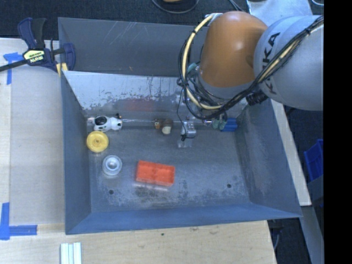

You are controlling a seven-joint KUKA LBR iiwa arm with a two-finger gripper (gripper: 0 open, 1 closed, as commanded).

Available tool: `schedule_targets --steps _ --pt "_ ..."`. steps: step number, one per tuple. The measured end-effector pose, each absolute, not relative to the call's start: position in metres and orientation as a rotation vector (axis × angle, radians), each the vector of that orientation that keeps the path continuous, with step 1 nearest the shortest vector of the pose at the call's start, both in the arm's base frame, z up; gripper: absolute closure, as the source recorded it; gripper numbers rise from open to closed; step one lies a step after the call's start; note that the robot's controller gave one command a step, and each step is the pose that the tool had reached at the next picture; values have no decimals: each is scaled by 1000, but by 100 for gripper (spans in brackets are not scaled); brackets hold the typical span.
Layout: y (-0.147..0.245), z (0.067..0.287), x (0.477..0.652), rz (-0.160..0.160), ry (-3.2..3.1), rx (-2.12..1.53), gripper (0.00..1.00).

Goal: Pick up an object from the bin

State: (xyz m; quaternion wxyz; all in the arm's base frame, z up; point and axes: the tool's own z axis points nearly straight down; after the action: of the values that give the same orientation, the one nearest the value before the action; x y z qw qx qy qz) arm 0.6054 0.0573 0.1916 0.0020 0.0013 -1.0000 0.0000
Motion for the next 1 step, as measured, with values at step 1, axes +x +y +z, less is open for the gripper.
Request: schedule_targets --steps 1 --pt "92 94 564 1 -3133 -2 0"
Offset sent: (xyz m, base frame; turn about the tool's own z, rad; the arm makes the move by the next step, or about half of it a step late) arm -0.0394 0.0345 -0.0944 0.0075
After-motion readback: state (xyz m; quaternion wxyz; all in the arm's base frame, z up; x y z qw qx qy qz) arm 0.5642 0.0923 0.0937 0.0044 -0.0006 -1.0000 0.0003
